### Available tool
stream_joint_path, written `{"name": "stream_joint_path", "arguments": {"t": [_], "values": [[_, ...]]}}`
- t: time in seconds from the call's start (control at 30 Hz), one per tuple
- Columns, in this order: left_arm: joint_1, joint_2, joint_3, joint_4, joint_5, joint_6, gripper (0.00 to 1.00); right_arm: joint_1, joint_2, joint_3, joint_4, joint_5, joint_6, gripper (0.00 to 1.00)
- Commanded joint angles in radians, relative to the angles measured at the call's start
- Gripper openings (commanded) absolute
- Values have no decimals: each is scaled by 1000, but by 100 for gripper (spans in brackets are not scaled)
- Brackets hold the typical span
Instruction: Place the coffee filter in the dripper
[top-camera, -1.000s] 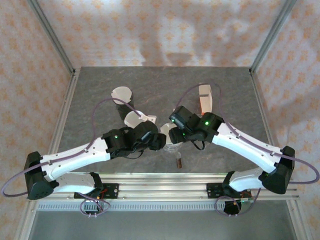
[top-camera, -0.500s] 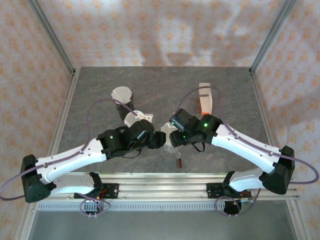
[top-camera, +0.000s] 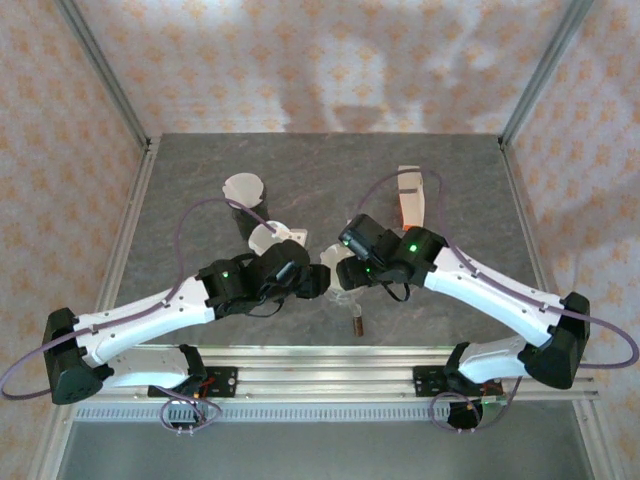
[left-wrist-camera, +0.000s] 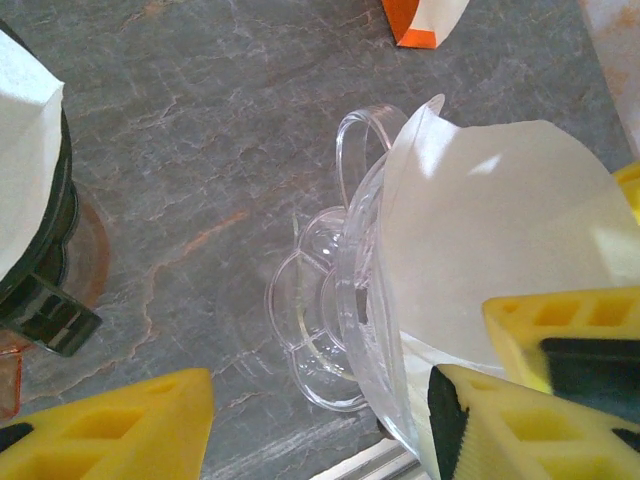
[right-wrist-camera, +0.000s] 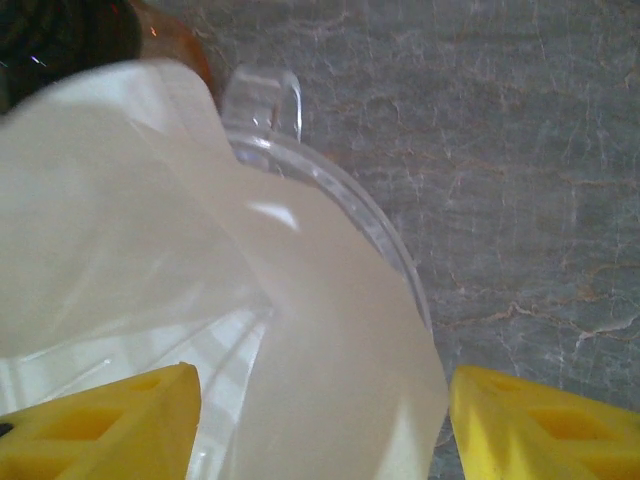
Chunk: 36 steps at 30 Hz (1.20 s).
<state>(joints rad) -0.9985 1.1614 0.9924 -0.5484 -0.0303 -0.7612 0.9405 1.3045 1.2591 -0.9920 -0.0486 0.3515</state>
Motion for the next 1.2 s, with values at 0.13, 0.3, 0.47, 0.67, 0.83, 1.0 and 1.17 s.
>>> {"name": "stream_joint_path", "arguments": {"t": [0.13,0.3,0.47,0.67,0.83,1.0,1.17], "values": [[14,0,-17,5,-3,-3,60,-56,63,52,12,-16,-11,68],[17,1,-23,15,4,-4,60,-63,100,40,11,-31,-26,68],[21,6,-22,19,9,-4,60,-73,120,25,10,-30,-30,69],[22,12,-24,20,16,-4,60,-78,131,4,8,-18,-41,69],[22,18,-25,26,22,-7,60,-78,149,-15,16,-21,-50,69],[24,22,-27,30,23,-9,60,-78,155,-27,24,-20,-56,69],[27,10,-32,32,25,-13,65,-78,169,-43,32,-23,-58,69]]}}
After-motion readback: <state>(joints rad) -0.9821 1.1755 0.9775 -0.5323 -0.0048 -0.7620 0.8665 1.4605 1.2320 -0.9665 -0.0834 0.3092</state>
